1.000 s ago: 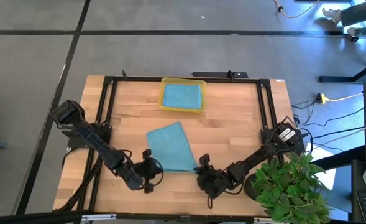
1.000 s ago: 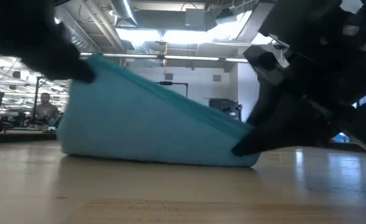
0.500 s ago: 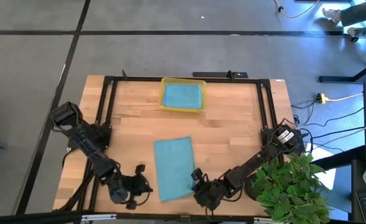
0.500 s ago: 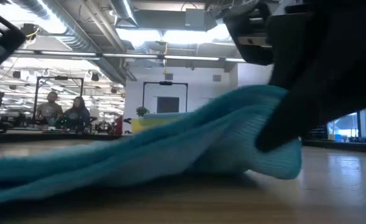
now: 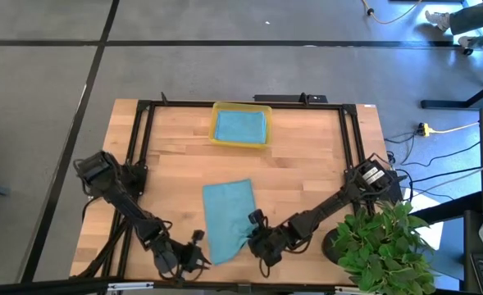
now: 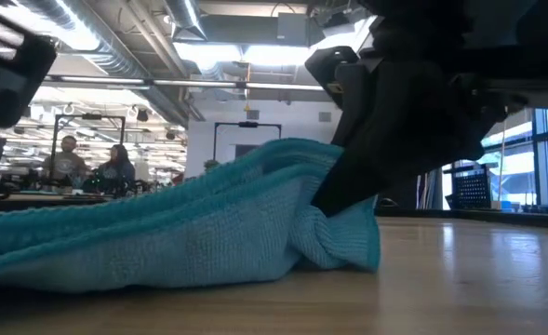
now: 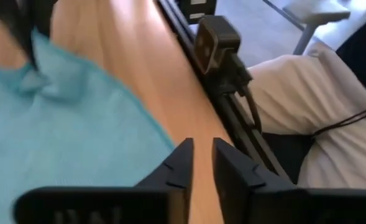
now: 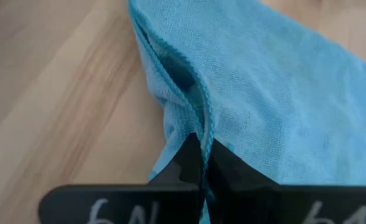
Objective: Fold microfiber towels
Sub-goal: Fold the blue towel
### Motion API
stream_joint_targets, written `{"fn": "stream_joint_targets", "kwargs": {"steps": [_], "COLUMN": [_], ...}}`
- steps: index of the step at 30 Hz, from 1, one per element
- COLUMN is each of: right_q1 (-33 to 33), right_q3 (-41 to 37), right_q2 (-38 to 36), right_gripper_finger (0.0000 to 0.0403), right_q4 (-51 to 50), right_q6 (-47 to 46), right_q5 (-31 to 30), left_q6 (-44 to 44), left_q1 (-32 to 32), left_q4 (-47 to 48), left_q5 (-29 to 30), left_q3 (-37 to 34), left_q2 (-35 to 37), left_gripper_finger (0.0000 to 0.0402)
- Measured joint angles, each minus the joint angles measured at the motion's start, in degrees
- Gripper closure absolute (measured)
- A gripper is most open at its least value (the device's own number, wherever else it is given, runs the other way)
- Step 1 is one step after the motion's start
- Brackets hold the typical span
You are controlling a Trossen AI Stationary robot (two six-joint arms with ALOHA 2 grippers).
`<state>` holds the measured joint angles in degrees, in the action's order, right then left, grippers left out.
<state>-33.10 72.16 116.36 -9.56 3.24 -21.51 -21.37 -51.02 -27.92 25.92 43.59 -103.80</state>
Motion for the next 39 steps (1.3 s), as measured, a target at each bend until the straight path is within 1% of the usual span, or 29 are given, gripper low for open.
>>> {"fn": "stream_joint_targets", "kwargs": {"steps": [5, 7, 9, 11, 14, 17, 20, 26, 31, 36, 39], "right_q1": [0.5, 0.6, 0.6, 0.6, 0.6, 0.6, 0.6, 0.6, 0.6, 0.7, 0.7], "right_q3": [0.0, 0.1, 0.1, 0.1, 0.1, 0.1, 0.1, 0.1, 0.1, 0.1, 0.1], "right_q2": [-0.1, -0.1, -0.1, -0.1, -0.1, -0.2, -0.2, -0.2, -0.2, -0.2, -0.2], "right_gripper_finger": [0.0399, 0.0399, 0.0399, 0.0399, 0.0399, 0.0398, 0.0398, 0.0398, 0.0397, 0.0397, 0.0397], "right_q4": [0.0, -0.1, -0.3, -0.5, -0.7, -0.7, -0.7, -1.4, -1.5, -1.6, -1.7], "right_q6": [-1.2, -1.3, -1.5, -1.6, -1.6, -1.7, -2.2, -2.9, -3.0, -3.2, -3.2], "right_q5": [0.6, 0.6, 0.7, 0.7, 0.7, 0.7, 0.7, 0.7, 0.8, 1.2, 1.2], "left_q6": [6.6, 8.0, 8.3, 8.0, 6.9, 7.0, 6.8, 6.5, 6.9, 6.9, 6.9], "left_q1": [1.2, 1.6, 1.9, 1.9, 1.9, 1.6, 1.5, 1.4, 1.1, 1.0, 1.0], "left_q4": [0.5, 1.6, 6.4, 13.4, 22.1, 28.0, 30.8, 31.1, 30.6, 31.4, 31.8], "left_q5": [-0.1, -0.1, 0.0, 0.0, 0.5, 1.3, 1.6, 1.8, 6.7, 9.3, 10.7], "left_q3": [4.5, 6.1, 8.0, 10.2, 13.8, 16.7, 18.0, 18.4, 19.6, 19.5, 19.5], "left_q2": [-3.9, -4.9, -5.6, -5.8, -5.8, -5.8, -5.8, -9.6, -11.7, -11.9, -12.2], "left_gripper_finger": [0.0297, 0.0277, 0.0260, 0.0246, 0.0231, 0.0225, 0.0224, 0.0224, 0.0224, 0.0231, 0.0243]}}
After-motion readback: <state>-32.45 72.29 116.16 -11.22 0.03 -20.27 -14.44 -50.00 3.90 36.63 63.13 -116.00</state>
